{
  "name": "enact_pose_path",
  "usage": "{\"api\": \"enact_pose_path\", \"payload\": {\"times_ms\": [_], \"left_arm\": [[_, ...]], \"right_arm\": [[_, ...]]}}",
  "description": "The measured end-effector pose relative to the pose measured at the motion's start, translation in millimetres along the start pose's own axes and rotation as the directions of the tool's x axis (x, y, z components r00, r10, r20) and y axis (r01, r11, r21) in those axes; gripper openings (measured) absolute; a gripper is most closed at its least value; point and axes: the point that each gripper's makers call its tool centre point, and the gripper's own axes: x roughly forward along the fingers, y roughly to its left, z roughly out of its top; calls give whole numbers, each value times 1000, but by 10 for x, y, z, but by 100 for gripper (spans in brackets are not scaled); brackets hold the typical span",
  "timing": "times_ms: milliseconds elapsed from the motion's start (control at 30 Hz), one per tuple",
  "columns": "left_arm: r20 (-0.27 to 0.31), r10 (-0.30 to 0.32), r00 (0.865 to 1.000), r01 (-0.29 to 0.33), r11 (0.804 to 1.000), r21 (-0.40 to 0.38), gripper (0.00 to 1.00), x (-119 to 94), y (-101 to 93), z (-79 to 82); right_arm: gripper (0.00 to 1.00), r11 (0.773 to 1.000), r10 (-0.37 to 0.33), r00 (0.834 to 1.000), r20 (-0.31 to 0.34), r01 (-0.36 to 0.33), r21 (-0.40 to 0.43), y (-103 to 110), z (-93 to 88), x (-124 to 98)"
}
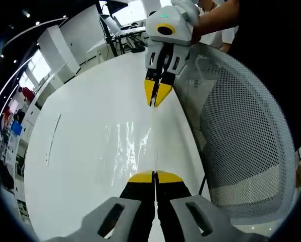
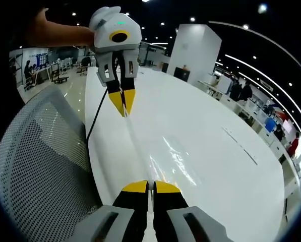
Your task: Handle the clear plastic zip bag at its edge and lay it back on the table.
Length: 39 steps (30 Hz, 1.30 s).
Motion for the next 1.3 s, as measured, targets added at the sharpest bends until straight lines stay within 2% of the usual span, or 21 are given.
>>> {"api": "enact_pose_path", "payload": {"times_ms": [1300], "left_arm": [[-6, 18, 1000, -18, 1000, -5, 0, -24, 26, -7]], "right_arm": [[0, 1000, -15, 1000, -7, 16, 15, -50, -63, -44]]}}
